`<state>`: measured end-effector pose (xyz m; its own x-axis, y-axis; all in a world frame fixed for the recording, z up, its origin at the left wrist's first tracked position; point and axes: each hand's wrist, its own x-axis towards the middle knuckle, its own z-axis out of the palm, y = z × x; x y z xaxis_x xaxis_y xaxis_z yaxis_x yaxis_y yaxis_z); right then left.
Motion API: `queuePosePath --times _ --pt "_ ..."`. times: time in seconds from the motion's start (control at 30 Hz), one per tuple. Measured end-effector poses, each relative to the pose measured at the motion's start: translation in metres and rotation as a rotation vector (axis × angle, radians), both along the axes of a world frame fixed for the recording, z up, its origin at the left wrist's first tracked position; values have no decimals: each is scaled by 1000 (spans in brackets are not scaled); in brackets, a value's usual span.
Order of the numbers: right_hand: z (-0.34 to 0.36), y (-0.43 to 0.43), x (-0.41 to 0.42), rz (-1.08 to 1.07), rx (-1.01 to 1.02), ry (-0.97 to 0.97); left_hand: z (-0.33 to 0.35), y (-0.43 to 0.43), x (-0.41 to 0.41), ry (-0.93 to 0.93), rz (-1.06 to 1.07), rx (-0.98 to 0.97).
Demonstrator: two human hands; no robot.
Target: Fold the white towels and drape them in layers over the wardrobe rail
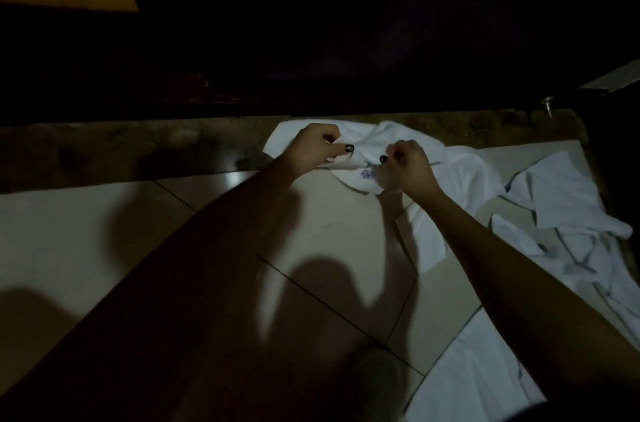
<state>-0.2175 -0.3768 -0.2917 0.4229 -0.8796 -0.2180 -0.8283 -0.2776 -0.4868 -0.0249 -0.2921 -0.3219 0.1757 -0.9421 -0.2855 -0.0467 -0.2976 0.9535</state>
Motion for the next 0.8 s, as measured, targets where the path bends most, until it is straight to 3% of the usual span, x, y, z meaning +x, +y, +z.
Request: queuePosePath --times 0.1,0.3,0.63,0.8 --pt "43 25 4 -92 106 -75 53 10 8 128 55 6" --pt "184 67 27 -244 126 -235 190 30 32 40 109 -14" --pt "519 114 95 -275 217 -277 507 97 72 23 347 -32" --pt "691 136 108 -362 319 -525 671 136 80 -187 333 -177"
